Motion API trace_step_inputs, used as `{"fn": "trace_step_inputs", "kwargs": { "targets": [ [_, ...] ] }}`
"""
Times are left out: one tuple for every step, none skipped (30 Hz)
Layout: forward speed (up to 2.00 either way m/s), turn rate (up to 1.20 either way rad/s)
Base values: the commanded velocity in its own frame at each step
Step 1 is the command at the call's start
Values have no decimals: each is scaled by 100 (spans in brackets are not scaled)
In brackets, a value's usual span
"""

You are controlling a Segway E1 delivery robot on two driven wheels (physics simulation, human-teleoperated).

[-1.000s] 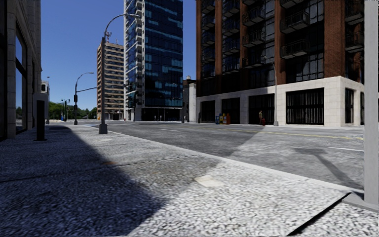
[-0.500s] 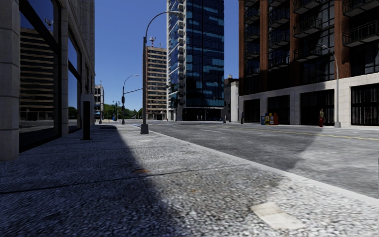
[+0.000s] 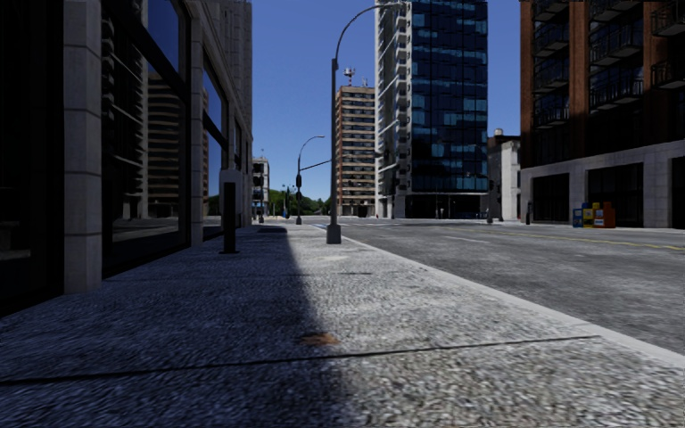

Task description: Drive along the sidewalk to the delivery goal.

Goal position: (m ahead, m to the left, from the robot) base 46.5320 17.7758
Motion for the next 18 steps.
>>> {"fn": "trace_step_inputs", "kwargs": {
  "targets": [
    [171, 32],
    [176, 21],
    [182, 14],
    [188, 12],
    [188, 12],
    [192, 11],
    [193, 10],
    [194, 10],
    [194, 10],
    [194, 9],
    [194, 9],
    [194, 9],
    [194, 9],
    [194, 9],
    [194, 13],
    [194, 13],
    [194, 20],
    [194, 32]
  ]
}}
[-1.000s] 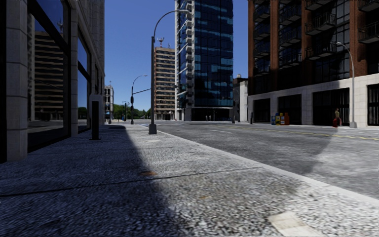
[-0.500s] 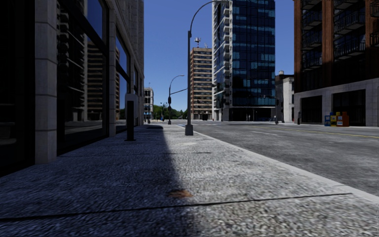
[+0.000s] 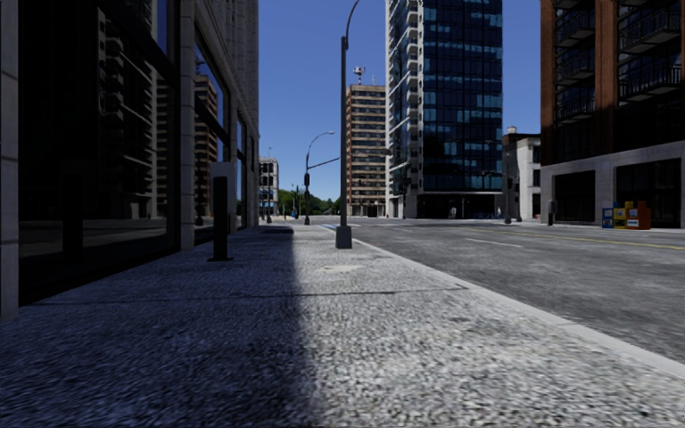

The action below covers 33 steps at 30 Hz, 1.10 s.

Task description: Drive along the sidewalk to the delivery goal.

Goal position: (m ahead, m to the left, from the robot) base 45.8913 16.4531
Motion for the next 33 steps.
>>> {"fn": "trace_step_inputs", "kwargs": {
  "targets": [
    [194, 32],
    [194, 40],
    [194, 41],
    [194, 41],
    [194, 42],
    [194, 42],
    [194, 42],
    [194, 42],
    [194, 42],
    [194, 42],
    [194, 42],
    [194, 42],
    [194, 42],
    [194, 42],
    [194, 0],
    [194, 0],
    [194, 0],
    [194, 0],
    [194, 0],
    [194, 0],
    [194, 0],
    [194, 0],
    [194, 0],
    [194, 0],
    [194, 0],
    [194, 0],
    [194, 0],
    [194, 0],
    [194, 0],
    [194, 0],
    [194, 0],
    [194, 0],
    [194, 0]
  ]
}}
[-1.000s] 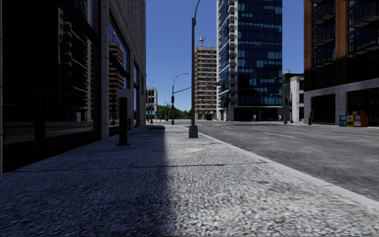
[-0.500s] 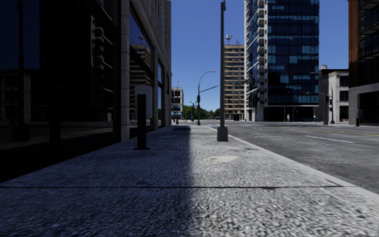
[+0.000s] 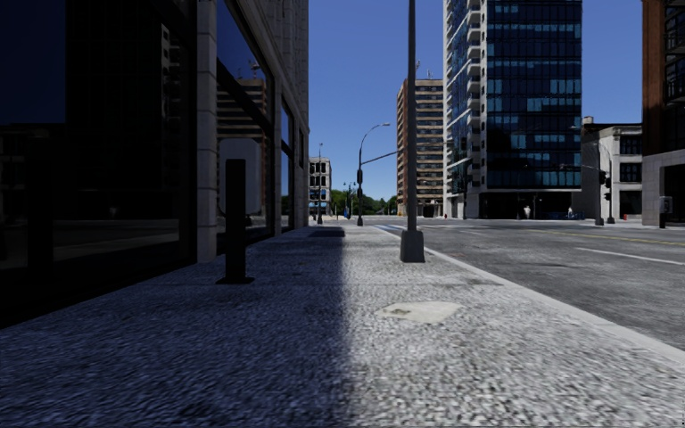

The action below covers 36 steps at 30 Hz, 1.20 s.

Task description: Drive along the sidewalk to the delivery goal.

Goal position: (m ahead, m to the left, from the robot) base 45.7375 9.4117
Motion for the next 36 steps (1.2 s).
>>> {"fn": "trace_step_inputs", "kwargs": {
  "targets": [
    [194, 0],
    [194, 0],
    [194, 3],
    [194, 3],
    [194, 9],
    [194, 12],
    [194, 12],
    [194, 13],
    [194, 13],
    [194, 13],
    [194, 13],
    [194, 9],
    [194, 0],
    [194, 0],
    [194, 0],
    [194, 0],
    [194, 0],
    [194, 0],
    [194, 0],
    [194, 0],
    [194, 0],
    [194, 1],
    [194, 1],
    [194, 8],
    [194, 9],
    [194, 9],
    [194, 9],
    [194, 9],
    [194, 9],
    [194, 9],
    [194, 9],
    [194, 10],
    [194, 11],
    [194, 11],
    [194, 17],
    [194, 19]
  ]
}}
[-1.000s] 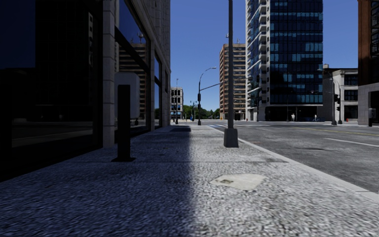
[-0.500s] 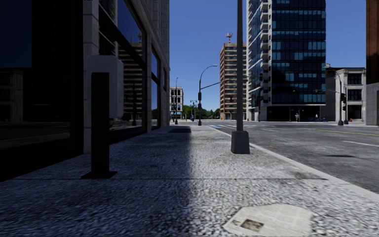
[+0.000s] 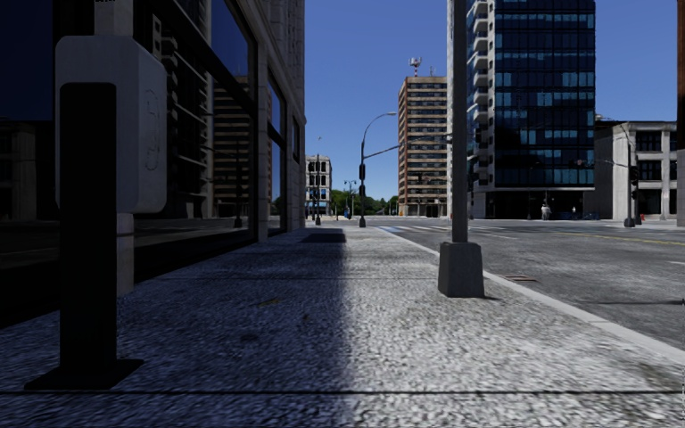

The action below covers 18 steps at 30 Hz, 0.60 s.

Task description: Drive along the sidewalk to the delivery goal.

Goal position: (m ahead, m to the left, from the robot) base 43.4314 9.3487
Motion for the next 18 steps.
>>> {"fn": "trace_step_inputs", "kwargs": {
  "targets": [
    [194, 19],
    [194, 19],
    [194, 20],
    [194, 20],
    [194, 20],
    [194, 20],
    [194, 20],
    [194, 18],
    [194, 18],
    [194, 18],
    [194, 17],
    [194, 17],
    [194, 17],
    [194, 13],
    [194, 0],
    [194, 0],
    [194, 0],
    [194, 0]
  ]
}}
